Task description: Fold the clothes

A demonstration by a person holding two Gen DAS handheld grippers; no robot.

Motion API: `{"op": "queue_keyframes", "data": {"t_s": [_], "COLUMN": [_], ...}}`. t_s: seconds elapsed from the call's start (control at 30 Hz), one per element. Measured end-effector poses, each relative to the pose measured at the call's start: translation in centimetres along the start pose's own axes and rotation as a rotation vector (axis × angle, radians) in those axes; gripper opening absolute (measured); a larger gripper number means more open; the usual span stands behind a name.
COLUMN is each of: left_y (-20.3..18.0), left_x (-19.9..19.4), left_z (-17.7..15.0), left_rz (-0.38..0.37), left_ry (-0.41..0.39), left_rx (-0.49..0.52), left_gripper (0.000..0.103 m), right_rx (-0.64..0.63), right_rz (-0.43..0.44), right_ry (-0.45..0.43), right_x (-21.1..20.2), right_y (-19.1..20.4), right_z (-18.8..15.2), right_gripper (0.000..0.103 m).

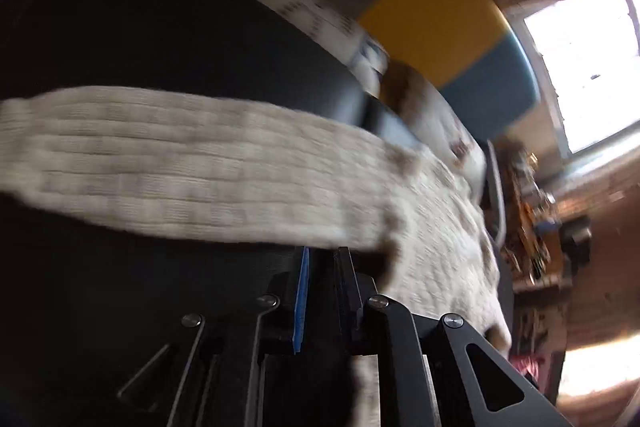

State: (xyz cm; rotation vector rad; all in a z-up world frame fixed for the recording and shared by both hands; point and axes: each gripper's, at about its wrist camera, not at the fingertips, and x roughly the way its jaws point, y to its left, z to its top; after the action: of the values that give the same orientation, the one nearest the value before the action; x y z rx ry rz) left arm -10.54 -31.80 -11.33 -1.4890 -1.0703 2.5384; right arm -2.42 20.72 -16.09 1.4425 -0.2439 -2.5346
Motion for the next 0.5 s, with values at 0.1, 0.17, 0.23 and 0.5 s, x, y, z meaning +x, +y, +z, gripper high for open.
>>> {"op": "queue_keyframes", "data": {"t_s": [0.1, 0.17, 0.23, 0.5], "left_y": [8.3, 12.8, 15.9, 18.3], "left_x": [-5.0, -7.2, -8.2, -7.1], "left_z": [1.3, 1.6, 1.6, 2.5], "left_rz": [0.173, 0.248, 0.285, 0.373], "left_ry": [-0.112, -0.150, -0.157, -0.177], "left_rx": [-0.154, -0.232, -0.274, -0.234], "left_gripper": [0.020, 0.021, 0.023, 0.048], "right_rx": [0.007, -0.001, -0.040, -0.153], "right_rz": [0.013, 0.028, -0.013, -0.159], "right_ry": [0.001, -0.001, 0.007, -0.096], "right_x": [0.1, 0.3, 0.5, -1.4], "right_y": [0.3, 0.8, 1.9, 6.6], "right_z": [0.1, 0.1, 0.2, 1.3], "right_gripper": [0.041, 0.061, 0.063, 0.063]}}
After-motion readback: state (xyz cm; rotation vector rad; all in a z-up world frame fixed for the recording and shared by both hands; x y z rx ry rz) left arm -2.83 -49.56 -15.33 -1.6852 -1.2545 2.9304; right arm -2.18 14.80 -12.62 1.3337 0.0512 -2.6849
